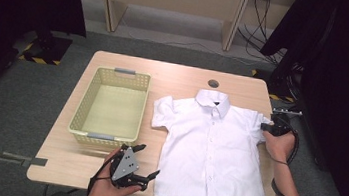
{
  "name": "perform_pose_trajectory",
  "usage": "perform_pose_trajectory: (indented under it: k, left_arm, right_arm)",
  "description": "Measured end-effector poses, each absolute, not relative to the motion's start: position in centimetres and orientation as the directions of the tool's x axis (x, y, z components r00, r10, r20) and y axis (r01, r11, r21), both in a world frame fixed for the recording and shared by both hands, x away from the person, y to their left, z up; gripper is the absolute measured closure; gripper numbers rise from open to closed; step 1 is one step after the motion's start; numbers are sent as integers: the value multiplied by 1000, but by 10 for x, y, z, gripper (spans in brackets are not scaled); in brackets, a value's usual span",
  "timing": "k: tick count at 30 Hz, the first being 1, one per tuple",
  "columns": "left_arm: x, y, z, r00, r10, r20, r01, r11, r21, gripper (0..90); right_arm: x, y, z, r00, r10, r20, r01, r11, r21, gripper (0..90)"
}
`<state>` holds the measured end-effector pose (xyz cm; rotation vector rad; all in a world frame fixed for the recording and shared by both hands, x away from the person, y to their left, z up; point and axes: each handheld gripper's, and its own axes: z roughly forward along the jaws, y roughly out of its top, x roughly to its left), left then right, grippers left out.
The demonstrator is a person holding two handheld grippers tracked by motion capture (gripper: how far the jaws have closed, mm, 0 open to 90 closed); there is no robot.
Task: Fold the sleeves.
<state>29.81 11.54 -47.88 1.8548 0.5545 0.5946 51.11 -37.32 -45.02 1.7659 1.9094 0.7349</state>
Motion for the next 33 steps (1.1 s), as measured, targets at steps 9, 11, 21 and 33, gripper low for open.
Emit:
perform_pose_trajectory:
  k: [9,11,21,33]
  left_arm:
    - [298,115,-479,767,626,142,98,-332,938,100]
    - [298,115,-479,767,626,143,98,-334,937,101]
    - [298,115,-479,766,626,143,97,-333,938,100]
    - [298,115,-479,765,627,145,98,-335,937,101]
  right_arm:
    - [509,-376,-439,-79,997,19,747,47,663,873]
    - [507,-377,-437,-81,997,11,743,53,668,872]
    - [500,-374,-428,-74,997,-2,720,55,692,871]
    - [493,-364,-417,-107,994,6,688,70,723,861]
